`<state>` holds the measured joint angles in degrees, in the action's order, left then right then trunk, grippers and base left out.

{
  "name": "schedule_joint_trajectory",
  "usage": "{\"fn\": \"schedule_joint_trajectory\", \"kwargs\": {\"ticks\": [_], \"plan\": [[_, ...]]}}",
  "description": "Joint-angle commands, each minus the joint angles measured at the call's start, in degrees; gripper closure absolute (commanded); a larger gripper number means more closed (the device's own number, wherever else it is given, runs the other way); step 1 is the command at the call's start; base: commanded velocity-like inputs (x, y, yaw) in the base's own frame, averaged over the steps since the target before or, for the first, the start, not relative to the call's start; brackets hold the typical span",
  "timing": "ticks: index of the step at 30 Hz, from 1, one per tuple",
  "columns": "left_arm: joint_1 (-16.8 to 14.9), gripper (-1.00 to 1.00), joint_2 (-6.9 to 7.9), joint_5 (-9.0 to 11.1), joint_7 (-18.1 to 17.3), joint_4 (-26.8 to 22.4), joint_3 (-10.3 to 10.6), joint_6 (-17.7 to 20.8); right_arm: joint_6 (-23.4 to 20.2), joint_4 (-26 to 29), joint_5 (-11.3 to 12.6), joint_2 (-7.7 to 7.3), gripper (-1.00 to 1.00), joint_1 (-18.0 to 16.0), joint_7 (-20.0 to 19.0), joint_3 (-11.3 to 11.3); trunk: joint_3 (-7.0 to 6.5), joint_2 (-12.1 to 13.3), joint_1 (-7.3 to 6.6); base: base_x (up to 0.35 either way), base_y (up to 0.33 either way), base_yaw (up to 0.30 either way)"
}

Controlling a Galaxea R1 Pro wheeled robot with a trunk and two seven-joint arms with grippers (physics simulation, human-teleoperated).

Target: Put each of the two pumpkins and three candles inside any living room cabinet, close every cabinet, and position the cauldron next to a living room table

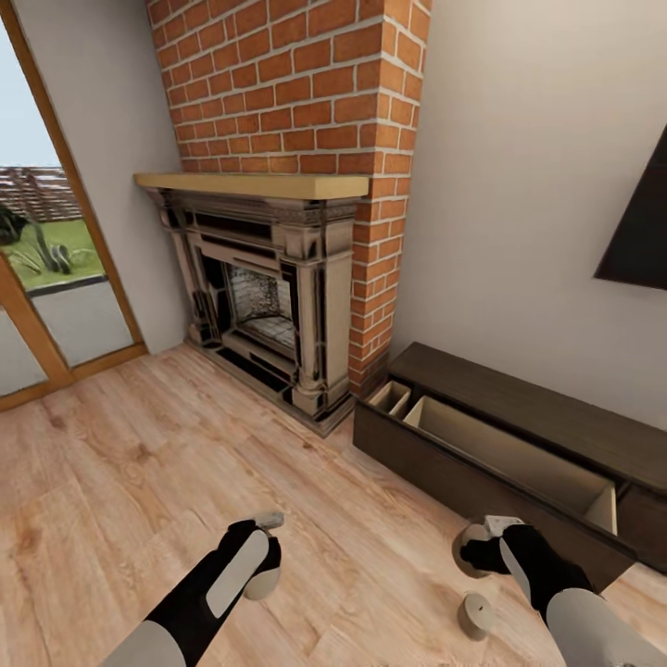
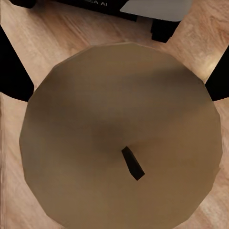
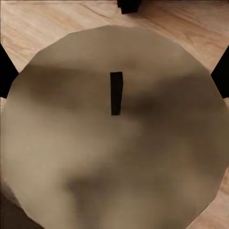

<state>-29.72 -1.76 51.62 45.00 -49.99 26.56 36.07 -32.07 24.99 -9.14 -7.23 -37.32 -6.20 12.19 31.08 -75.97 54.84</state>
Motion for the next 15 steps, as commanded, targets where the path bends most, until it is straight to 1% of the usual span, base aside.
{"fn": "schedule_joint_trajectory", "kwargs": {"ticks": [1,2,3,5,12,15], "plan": [[-0.01,1.00,-0.04,-0.12,-0.07,0.01,0.03,-0.03,0.79,-0.67,0.27,-0.22,1.00,-0.03,-0.02,0.01,-0.01,0.00,0.00,0.000,0.000,-0.288],[0.00,1.00,-0.06,-0.12,-0.08,-0.05,0.05,-0.03,1.91,-1.17,0.26,-0.34,1.00,-0.03,-0.03,0.02,-0.01,0.00,0.00,0.000,0.000,-0.288],[-0.02,1.00,-0.05,-0.12,-0.03,-0.15,0.06,-0.04,4.72,-1.93,0.41,-0.40,1.00,-0.03,-0.01,0.03,-0.01,0.00,0.00,0.000,0.000,-0.288],[0.00,1.00,-0.02,-0.15,-0.07,0.02,0.11,-0.07,5.77,-2.57,0.46,-0.46,1.00,-0.03,0.02,0.03,-0.01,0.00,0.00,0.000,0.000,-0.288],[0.00,1.00,0.07,-0.20,-0.09,0.15,0.17,-0.12,6.48,-3.08,0.35,-0.67,1.00,-0.03,0.29,0.11,-0.01,0.00,0.00,0.000,0.000,-0.288],[0.01,1.00,0.39,-0.20,-0.12,0.19,1.16,-0.12,6.49,-3.10,0.35,-0.65,1.00,-0.03,0.31,0.12,-0.01,0.00,0.00,0.000,0.000,-0.288]]}}
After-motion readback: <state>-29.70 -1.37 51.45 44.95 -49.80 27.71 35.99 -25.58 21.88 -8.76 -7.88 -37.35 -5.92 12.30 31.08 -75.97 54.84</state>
